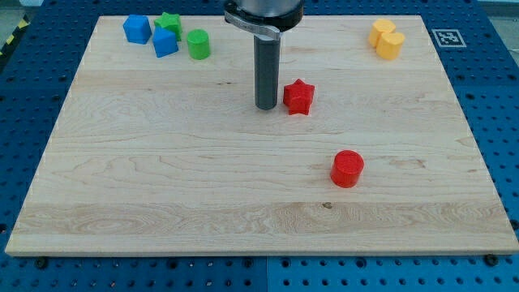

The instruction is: Push the red star closer to the yellow heart

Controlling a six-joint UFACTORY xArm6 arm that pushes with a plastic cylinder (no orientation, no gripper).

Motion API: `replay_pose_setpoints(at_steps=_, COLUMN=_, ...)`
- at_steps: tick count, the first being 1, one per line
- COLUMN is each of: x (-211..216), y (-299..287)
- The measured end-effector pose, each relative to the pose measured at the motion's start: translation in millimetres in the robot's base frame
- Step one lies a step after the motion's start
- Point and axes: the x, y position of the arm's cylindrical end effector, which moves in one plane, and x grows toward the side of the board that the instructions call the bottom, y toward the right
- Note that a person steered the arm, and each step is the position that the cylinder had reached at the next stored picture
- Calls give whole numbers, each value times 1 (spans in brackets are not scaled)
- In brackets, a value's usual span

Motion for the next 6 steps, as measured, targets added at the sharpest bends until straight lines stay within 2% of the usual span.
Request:
replay_pose_setpoints(at_steps=3, x=3, y=36)
replay_pose_setpoints(at_steps=6, x=-2, y=114)
